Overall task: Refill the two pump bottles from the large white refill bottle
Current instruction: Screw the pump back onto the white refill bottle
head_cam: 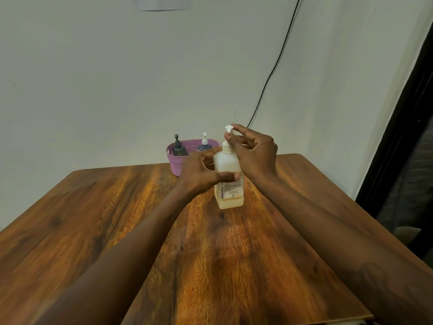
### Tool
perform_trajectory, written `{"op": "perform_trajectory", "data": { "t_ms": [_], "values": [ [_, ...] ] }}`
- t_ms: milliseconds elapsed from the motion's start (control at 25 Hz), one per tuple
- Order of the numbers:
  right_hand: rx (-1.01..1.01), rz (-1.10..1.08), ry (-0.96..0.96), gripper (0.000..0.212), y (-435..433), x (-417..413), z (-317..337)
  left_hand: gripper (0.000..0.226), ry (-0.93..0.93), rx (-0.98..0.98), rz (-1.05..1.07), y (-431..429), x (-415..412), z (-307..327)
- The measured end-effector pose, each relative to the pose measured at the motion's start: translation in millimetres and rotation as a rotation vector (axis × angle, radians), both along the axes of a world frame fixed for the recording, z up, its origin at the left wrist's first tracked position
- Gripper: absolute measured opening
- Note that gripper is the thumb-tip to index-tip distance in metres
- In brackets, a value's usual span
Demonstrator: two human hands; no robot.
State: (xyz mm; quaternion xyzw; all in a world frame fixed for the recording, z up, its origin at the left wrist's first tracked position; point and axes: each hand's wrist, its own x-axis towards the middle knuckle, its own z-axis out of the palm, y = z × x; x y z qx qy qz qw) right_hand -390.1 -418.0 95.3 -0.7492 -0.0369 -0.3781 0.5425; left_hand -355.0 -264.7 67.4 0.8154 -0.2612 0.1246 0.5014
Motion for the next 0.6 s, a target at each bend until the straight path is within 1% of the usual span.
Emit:
{"op": "perform_trajectory", "data": {
  "t_ms": [80,160,200,280,360,440,520,600],
  "values": [
    [-0.005,-0.001,0.000,0.041,-8,10,-2,0.072,0.025,-0.002,-0.022,-5,10,0],
    [-0.063,0.028,0.024,0.050,-15,19,-1,0.075,0.026,0.005,-0.020,-12,22,-4],
    [-0.089,0.047,0.021,0.051,-17,25,0,0.078,0.027,0.007,-0.015,-15,28,-6],
    [-0.104,0.058,-0.013,0.039,-16,37,1,0.081,0.043,0.001,-0.019,-20,39,-10],
    [-0.050,0.062,-0.054,0.026,-16,50,2,0.082,0.068,-0.015,-0.034,-25,50,-11],
    [-0.019,0.073,-0.060,0.023,-19,62,2,0.082,0.070,-0.012,-0.038,-28,59,-9],
    [-0.034,0.085,-0.043,0.027,-26,70,5,0.081,0.062,-0.009,-0.040,-33,68,-8],
    [-0.092,0.103,0.003,0.043,-37,81,3,0.078,0.054,-0.017,-0.041,-40,77,-7]
  ]
}}
